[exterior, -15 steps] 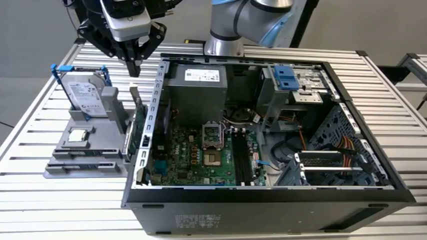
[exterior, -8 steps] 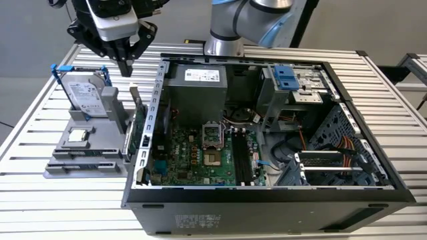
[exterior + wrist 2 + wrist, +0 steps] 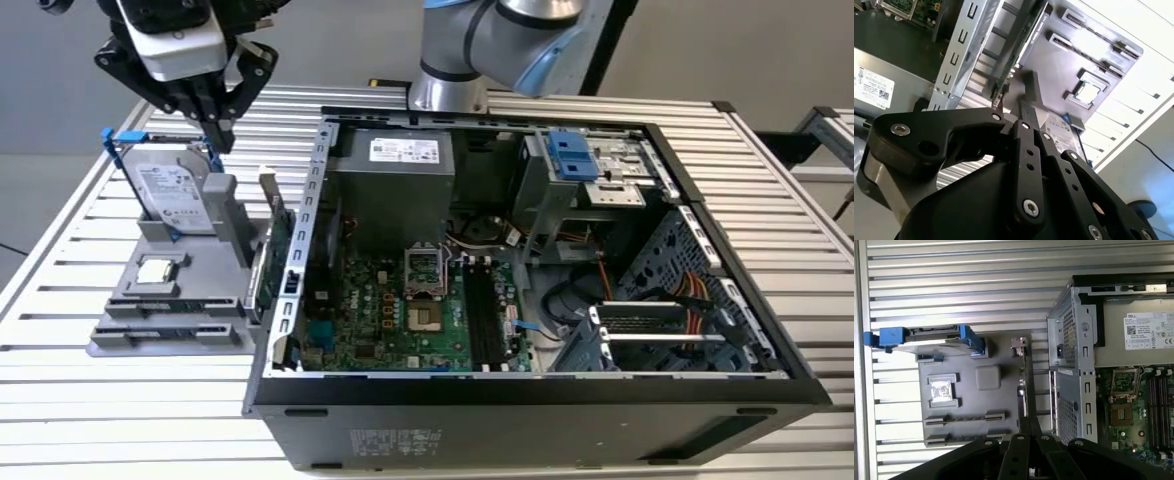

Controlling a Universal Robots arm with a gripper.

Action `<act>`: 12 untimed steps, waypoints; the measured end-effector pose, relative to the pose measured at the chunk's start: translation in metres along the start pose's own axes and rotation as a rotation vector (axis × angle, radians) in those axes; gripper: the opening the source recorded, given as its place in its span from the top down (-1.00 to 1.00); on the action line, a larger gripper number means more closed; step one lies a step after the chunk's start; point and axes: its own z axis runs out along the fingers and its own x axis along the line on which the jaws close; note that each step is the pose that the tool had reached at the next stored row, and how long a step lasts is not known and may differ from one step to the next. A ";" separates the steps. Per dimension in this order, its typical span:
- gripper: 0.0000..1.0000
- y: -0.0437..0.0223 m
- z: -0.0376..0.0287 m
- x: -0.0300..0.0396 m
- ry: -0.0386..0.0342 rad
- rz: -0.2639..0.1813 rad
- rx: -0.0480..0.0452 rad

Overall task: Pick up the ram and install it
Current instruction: 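Reach for the ram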

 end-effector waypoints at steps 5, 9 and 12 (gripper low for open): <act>1.00 -0.0014 -0.0001 0.0199 0.0000 0.000 0.0000; 1.00 -0.0027 -0.0001 0.0376 0.0000 0.000 0.0001; 1.00 -0.0036 -0.0001 0.0501 0.0001 0.000 0.0001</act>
